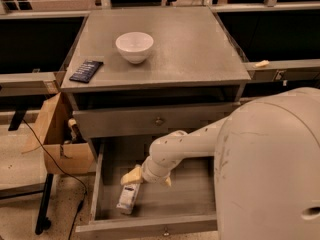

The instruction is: Pick blue plastic bottle from middle drawer and place on counter

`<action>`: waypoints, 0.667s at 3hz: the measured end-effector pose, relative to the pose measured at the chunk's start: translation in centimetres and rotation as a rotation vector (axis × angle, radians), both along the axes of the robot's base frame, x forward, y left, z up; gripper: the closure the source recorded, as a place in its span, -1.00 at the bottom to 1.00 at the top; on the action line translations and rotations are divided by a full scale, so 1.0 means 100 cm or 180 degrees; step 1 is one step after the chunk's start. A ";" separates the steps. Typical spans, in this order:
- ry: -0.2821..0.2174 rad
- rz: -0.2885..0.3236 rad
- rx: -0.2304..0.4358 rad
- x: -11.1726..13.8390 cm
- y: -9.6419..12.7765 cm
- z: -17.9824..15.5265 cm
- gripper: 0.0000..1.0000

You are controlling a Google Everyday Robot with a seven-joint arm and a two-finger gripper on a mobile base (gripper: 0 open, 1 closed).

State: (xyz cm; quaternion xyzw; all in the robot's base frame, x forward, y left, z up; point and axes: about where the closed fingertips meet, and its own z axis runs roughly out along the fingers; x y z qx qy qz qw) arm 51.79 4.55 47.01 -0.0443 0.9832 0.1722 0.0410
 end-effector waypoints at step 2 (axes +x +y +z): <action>-0.0092 0.0363 -0.0160 -0.016 0.043 -0.002 -1.00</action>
Offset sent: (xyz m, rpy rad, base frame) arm -0.0428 0.0956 -0.0109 -0.0901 -0.0456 0.1354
